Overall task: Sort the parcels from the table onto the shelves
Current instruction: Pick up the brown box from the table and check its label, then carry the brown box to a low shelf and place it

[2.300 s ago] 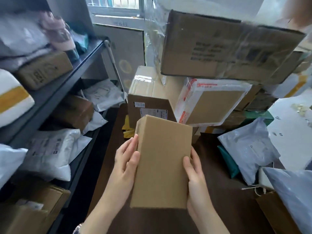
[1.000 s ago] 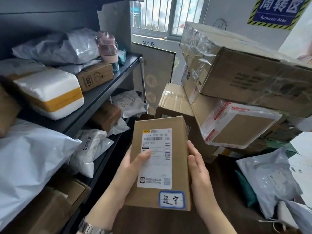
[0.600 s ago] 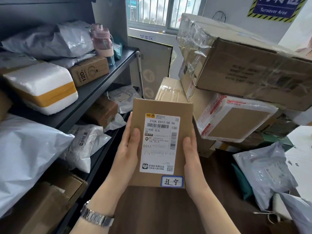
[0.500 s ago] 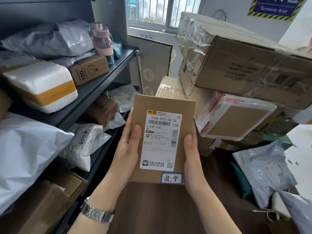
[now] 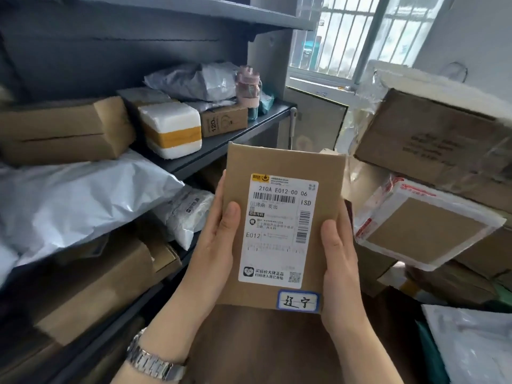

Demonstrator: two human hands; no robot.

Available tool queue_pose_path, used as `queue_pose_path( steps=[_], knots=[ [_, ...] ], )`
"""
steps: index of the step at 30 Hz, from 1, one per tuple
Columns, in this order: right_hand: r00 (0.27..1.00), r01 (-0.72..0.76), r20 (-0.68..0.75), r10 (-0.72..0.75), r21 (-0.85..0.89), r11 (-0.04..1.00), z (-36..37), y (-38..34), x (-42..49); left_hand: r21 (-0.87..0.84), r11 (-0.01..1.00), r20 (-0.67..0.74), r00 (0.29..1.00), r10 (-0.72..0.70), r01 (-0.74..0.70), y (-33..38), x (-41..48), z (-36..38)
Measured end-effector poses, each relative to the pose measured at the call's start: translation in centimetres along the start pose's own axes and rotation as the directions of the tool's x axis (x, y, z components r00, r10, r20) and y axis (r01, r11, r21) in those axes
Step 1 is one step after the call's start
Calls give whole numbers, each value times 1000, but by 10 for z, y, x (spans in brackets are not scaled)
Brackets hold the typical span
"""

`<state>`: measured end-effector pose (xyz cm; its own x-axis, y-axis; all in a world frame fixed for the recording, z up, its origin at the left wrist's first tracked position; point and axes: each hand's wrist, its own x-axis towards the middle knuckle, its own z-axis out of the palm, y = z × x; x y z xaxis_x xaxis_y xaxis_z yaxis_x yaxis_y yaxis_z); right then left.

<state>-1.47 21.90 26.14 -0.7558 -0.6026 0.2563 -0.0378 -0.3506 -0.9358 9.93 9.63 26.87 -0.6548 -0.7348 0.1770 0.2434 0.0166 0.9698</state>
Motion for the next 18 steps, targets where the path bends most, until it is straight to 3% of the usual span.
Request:
queue_pose_path(
  steps=[5, 12, 18],
  knots=[
    [980, -147, 140, 140, 43, 988, -6, -11, -41, -206, 977, -207, 974, -95, 51, 13, -79, -2],
    [860, -312, 438, 261, 47, 949, 31, -46, -107, -193, 981, -470, 879, -75, -20, 58, -196, -23],
    [664, -415, 686, 296, 9, 910, 108, -72, -209, -87, 995, -744, 666, -39, -39, 106, -324, -77]
  ],
)
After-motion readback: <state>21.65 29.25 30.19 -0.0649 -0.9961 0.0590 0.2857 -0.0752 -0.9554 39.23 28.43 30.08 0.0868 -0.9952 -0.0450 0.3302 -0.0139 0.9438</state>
